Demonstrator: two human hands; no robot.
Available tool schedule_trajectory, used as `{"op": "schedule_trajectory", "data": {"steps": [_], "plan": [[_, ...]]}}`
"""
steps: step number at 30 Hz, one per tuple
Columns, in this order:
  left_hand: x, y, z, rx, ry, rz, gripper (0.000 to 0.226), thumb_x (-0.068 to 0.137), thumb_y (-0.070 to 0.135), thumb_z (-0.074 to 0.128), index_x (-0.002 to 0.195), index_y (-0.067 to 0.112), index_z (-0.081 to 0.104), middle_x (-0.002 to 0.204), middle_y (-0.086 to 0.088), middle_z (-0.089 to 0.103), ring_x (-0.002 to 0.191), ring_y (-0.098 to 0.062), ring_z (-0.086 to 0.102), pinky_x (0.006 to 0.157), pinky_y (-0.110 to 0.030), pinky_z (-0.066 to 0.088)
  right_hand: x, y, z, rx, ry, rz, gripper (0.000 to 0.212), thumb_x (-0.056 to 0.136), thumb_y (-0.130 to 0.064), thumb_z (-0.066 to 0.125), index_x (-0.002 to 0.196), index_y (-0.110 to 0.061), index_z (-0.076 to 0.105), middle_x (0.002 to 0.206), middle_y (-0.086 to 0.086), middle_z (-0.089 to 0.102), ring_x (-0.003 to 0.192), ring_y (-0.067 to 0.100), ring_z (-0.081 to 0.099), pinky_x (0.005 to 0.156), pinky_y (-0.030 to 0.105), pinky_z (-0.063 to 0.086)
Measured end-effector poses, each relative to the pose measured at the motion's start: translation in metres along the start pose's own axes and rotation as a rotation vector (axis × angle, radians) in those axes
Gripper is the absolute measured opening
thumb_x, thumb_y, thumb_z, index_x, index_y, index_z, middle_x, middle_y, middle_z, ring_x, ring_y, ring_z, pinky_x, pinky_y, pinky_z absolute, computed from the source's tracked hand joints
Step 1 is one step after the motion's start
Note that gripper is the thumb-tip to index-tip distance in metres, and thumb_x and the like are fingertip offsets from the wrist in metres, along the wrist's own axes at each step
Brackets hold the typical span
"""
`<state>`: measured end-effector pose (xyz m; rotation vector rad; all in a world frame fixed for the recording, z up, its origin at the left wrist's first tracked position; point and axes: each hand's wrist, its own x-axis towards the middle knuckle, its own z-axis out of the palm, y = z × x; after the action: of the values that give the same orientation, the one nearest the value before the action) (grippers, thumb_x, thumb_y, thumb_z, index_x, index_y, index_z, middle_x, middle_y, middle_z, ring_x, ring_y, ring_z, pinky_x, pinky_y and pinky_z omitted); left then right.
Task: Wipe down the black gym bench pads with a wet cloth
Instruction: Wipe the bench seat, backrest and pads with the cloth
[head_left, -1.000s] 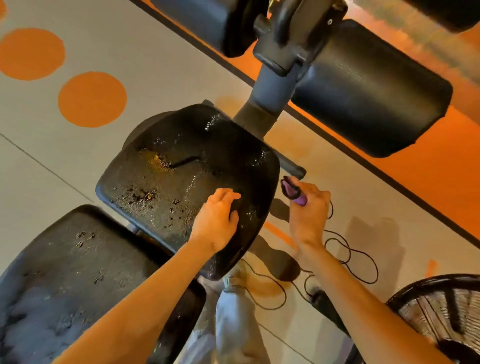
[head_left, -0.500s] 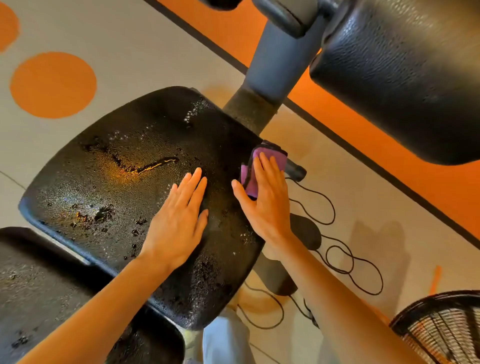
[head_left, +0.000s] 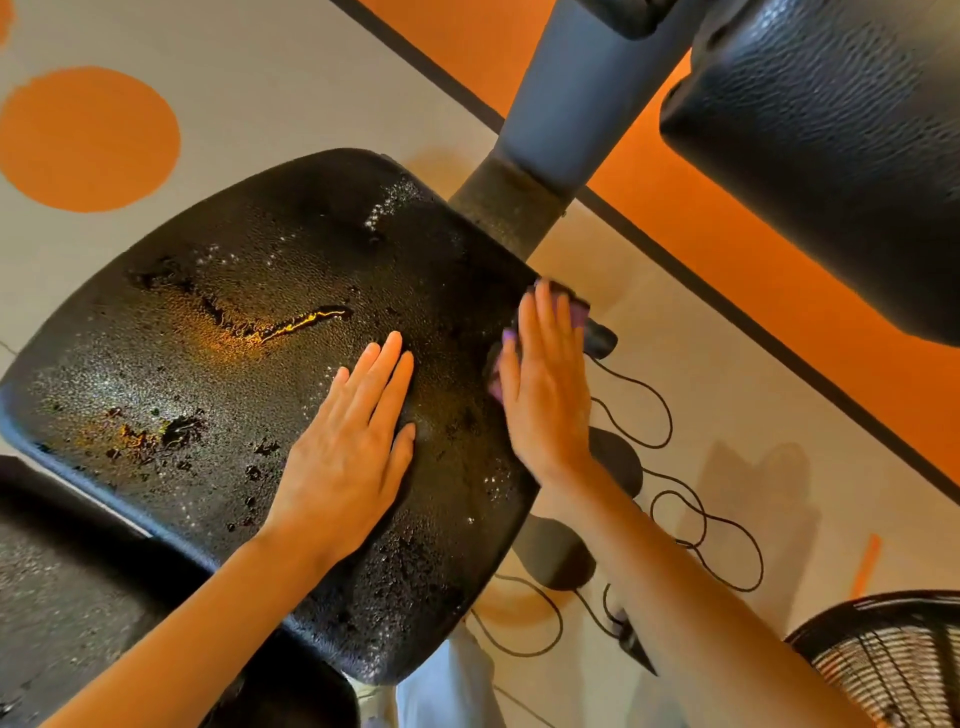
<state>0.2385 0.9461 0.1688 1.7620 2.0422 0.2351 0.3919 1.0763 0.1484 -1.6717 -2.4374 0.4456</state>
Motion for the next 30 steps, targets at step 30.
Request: {"op": "schedule_trajectory", "data": {"steps": [30], "plan": [[-0.001, -0.003, 0.009, 0.032, 0.106, 0.039, 0.060, 0.101, 0.036, 0.025, 0.155, 0.009, 0.018, 0.165, -0.006, 0.007, 0.153, -0.020, 0.006, 0.124, -0.033, 0.004, -0.056, -0.034, 0.010, 0.061, 0.004, -0.103, 0.051, 0.098, -0.020, 0.034, 0.147, -0.005, 0.031, 0.157, 0.014, 0.025, 0.148, 0.026, 0.015, 0.121, 0.045, 0.017]]}}
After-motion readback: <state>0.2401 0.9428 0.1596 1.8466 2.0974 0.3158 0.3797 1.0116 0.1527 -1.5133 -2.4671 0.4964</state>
